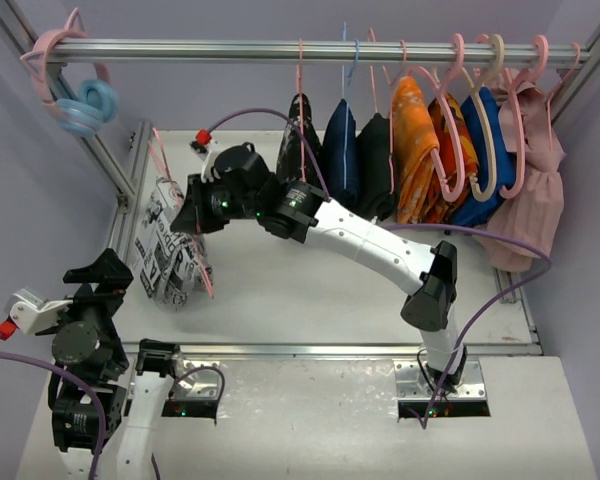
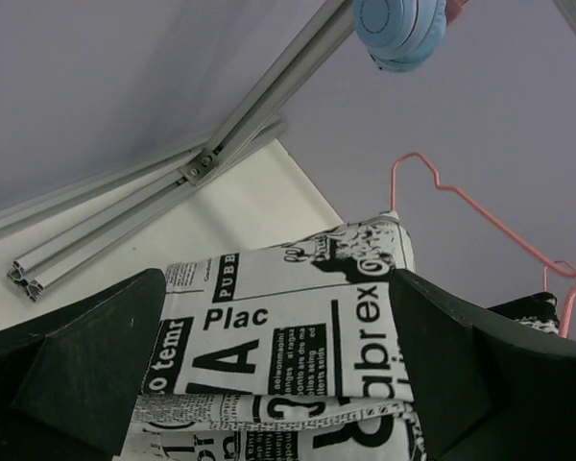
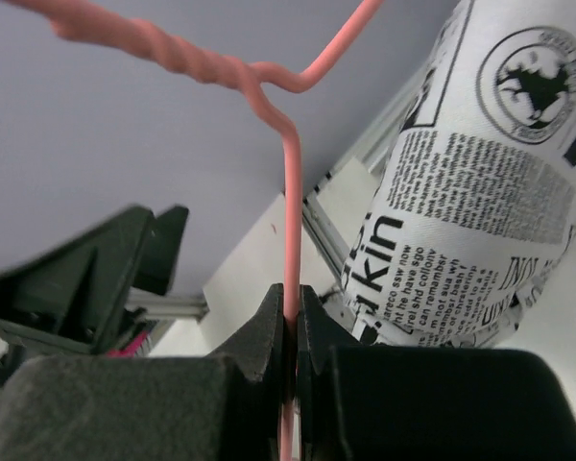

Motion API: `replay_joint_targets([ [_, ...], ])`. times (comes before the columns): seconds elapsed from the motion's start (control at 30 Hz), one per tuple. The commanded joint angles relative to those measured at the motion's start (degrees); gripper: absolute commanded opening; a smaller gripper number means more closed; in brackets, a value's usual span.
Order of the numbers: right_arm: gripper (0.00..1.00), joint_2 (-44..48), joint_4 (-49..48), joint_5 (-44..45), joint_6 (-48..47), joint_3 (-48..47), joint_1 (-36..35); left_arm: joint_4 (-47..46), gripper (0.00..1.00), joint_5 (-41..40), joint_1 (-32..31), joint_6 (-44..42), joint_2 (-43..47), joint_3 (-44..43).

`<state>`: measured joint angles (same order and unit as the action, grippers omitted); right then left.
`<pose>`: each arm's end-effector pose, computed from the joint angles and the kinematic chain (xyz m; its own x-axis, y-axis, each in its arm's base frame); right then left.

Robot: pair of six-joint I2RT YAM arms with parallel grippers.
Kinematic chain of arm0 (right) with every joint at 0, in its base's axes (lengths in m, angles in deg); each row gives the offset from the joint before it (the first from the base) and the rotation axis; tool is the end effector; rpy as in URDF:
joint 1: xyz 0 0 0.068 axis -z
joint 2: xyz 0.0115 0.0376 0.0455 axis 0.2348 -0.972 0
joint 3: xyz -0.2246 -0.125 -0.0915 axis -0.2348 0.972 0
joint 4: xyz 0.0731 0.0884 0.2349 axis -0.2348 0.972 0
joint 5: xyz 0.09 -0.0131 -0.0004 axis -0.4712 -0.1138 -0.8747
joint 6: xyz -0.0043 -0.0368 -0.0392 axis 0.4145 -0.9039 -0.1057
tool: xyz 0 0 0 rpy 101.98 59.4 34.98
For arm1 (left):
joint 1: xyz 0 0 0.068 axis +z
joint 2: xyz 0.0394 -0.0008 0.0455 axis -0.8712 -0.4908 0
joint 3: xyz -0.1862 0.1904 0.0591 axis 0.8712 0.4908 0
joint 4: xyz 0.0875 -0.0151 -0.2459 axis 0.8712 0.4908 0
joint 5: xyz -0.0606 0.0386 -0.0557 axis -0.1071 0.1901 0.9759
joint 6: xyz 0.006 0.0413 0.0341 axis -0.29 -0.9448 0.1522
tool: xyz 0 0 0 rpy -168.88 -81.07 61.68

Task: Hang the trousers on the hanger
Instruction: Place the hanger at the clothesline.

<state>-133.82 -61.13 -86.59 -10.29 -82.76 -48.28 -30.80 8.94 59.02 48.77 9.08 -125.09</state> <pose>0.2163 0.4164 0.3964 -0.8037 0.0571 -0.5923 -0.5141 0.4349 0.7393 -0.0031 0.0216 0.3385 0.3210 -0.5011 -0.8036 -0.4807 0.6449 -0.5942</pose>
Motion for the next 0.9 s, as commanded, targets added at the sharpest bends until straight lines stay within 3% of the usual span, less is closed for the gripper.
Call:
replay_joint_targets([
  [0.0,0.0,-0.9,-3.8,-2.7,2.8,-9.0,3.9,-1.9,1.0,0.9,-0.4,-1.0,-0.1,0.4],
  [0.37,0.0,-3.6,-7.9,-4.7,2.5,-15.7,8.5,-4.7,1.0,4.9,-0.4,-3.5,-1.5,1.2],
  [0.5,0.0,0.3,-13.2,-3.8,1.7,-9.1,8.5,-4.8,1.0,5.2,-0.4,-3.6,-2.6,1.3],
  [0.57,0.0,4.2,-22.3,-5.3,3.2,2.1,8.5,-5.0,1.0,6.2,-0.4,-3.6,-2.8,1.3],
  [0.67,0.0,8.2,-29.2,-5.8,3.1,9.8,8.3,-7.1,1.0,16.1,-0.4,-3.0,-7.3,2.4],
  [0.87,0.0,14.1,-31.9,-2.1,-0.5,15.0,8.3,-8.9,1.0,29.0,-0.5,-2.5,-15.8,2.9],
])
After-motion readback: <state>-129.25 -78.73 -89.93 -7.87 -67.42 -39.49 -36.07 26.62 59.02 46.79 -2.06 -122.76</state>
